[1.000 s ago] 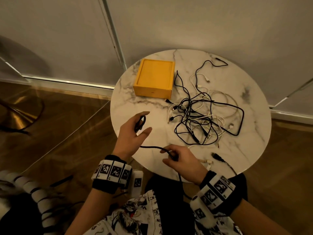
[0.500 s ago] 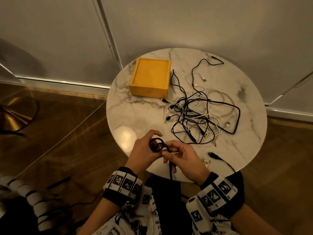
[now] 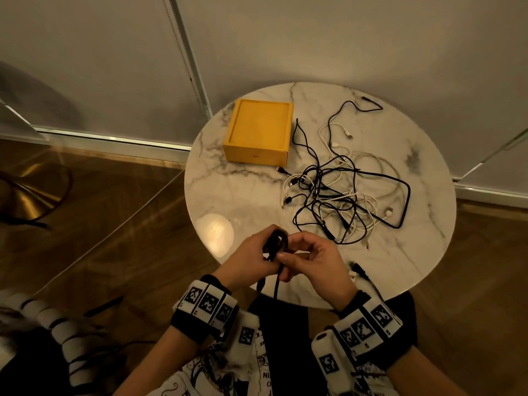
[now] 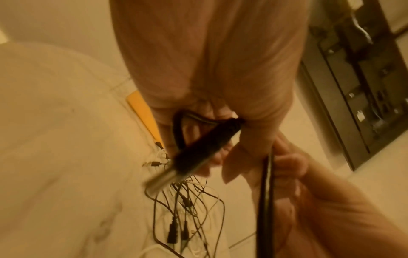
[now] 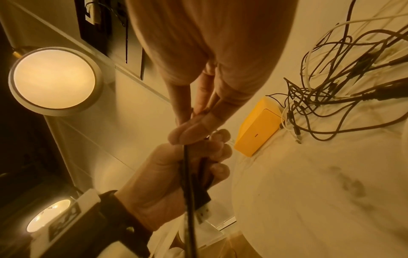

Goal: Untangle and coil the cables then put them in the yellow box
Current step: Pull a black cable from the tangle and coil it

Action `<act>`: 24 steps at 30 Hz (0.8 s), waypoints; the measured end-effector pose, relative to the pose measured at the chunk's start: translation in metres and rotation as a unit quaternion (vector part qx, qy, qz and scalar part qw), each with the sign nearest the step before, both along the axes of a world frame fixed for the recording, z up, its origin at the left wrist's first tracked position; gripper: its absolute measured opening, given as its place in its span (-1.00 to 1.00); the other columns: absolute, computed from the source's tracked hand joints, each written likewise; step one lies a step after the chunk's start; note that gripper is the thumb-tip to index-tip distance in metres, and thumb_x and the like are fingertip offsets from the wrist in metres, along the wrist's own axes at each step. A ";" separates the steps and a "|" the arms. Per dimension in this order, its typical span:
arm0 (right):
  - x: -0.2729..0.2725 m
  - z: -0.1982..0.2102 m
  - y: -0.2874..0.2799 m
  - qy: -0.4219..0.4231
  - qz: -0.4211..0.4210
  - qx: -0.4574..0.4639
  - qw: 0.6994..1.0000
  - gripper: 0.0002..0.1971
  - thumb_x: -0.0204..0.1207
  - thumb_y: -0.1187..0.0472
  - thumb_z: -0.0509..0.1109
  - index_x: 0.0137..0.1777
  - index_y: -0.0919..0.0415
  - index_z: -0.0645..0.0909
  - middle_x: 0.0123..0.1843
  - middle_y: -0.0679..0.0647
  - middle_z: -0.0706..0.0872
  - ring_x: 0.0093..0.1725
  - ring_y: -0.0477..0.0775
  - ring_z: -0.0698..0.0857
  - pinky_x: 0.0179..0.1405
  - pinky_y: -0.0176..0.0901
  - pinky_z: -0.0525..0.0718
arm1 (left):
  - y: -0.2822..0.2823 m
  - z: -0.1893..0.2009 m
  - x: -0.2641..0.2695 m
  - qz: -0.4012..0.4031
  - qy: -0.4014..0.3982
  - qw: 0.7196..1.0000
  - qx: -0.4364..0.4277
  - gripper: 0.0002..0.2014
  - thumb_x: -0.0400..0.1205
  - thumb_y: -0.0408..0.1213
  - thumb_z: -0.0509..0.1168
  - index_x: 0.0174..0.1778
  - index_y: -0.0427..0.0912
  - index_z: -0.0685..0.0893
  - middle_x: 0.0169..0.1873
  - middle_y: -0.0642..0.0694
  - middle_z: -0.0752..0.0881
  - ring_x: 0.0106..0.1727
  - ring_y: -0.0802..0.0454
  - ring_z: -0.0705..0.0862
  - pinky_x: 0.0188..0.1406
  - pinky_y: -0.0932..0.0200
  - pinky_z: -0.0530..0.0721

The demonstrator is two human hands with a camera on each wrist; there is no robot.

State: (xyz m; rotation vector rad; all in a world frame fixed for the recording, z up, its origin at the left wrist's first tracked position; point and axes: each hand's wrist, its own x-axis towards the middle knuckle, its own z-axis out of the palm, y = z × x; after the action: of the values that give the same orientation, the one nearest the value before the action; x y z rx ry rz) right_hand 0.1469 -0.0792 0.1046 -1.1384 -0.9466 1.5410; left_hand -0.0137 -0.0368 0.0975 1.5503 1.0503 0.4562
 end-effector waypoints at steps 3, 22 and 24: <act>0.004 0.001 0.003 -0.004 -0.001 0.000 1.000 -0.86 0.40 0.53 0.48 -0.06 0.44 0.65 -0.24 0.40 0.74 -0.49 0.29 0.71 -0.44 0.00 0.72 | -0.003 0.001 0.001 -0.017 -0.082 0.994 -0.075 -0.51 0.34 -0.42 0.32 0.23 -0.20 0.51 -0.02 -0.28 0.66 -0.01 -0.09 0.66 -0.13 0.05 0.63; 0.005 -0.023 -0.010 -0.262 0.135 -0.004 0.956 -0.72 0.44 0.03 0.54 0.14 -0.05 0.68 0.08 -0.14 0.76 0.04 -0.20 0.72 0.04 -0.17 0.71 | 0.027 0.008 -0.012 0.359 -0.317 0.862 -0.165 -0.73 0.76 -0.14 0.08 -0.02 -0.21 0.62 -0.39 -0.12 0.63 -0.44 0.00 0.58 -0.52 0.18 0.58; -0.002 -0.032 -0.016 -0.281 0.253 -0.034 0.925 -0.69 0.44 -0.15 0.46 0.11 -0.07 0.69 0.02 -0.11 0.78 -0.04 -0.19 0.74 0.10 -0.13 0.72 | 0.030 0.012 -0.012 0.367 -0.342 0.846 -0.180 -0.71 0.72 -0.06 0.14 -0.19 -0.17 0.58 -0.50 -0.05 0.53 -0.54 0.07 0.49 -0.61 0.24 0.50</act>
State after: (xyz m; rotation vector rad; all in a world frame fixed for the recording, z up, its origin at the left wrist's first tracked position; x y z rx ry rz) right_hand 0.1448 -0.0950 0.0727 -1.5065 -1.6883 1.6813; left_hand -0.0261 -0.0070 0.1100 0.5054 1.0346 1.1632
